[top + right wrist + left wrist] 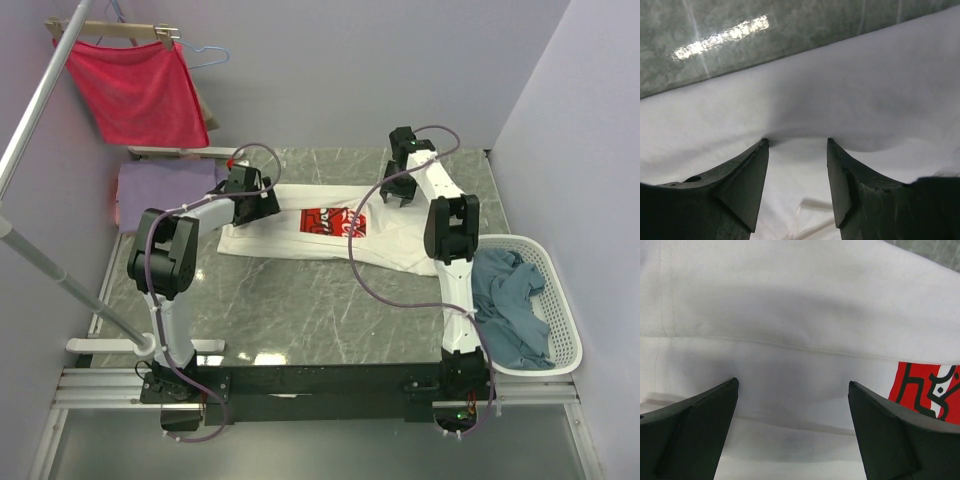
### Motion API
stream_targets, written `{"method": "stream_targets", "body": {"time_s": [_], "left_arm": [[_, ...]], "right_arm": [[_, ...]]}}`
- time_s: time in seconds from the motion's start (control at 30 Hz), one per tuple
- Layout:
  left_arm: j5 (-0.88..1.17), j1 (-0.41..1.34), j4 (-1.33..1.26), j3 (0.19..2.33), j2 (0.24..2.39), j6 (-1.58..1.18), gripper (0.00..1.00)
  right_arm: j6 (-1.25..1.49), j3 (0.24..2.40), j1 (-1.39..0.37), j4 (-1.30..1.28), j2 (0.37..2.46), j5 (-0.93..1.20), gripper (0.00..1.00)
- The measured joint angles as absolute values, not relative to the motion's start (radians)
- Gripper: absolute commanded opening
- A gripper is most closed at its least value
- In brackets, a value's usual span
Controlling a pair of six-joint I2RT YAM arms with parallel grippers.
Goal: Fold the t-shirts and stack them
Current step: Fold the other side of the tshirt into a rectangle
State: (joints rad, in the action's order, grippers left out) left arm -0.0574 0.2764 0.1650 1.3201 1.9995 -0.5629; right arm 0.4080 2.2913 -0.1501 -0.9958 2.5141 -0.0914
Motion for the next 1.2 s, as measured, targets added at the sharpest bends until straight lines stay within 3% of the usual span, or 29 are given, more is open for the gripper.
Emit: {"method": "stream_targets", "body": {"time_s": [0.17, 0.27, 0.47, 0.8, 1.03, 1.2], "left_arm": [[-0.077, 0.261, 0.165, 1.286, 1.973, -0.579, 0.99], [-0.073, 0.255, 0.151, 1.256, 1.95, -0.58, 0.99], [-0.057, 0.249, 0.186, 1.248, 1.928, -0.562, 0.99], [-0.024, 0.245, 0.259, 1.207, 1.742, -0.551, 1.0], [0.015, 0.246, 0.243, 1.02, 1.657, -0.569, 0.99], [0.022, 0.246, 0.251, 0.955, 1.663, -0.574, 1.0]], "right_arm": [[0.373, 2.326, -0.15, -0.997, 2.526, -0.041, 0.59], [0.358, 2.242, -0.15, -0.906, 2.485, -0.025, 0.6], [0.315, 1.866, -0.15, -0.704, 2.176, -0.052, 0.61], [0.318, 1.686, -0.15, -0.584, 1.74, -0.094, 0.61], [0.362, 1.402, -0.15, -0.628, 1.711, -0.093, 0.61], [0.405, 1.326, -0.15, -0.666, 1.711, -0.113, 0.62]]}}
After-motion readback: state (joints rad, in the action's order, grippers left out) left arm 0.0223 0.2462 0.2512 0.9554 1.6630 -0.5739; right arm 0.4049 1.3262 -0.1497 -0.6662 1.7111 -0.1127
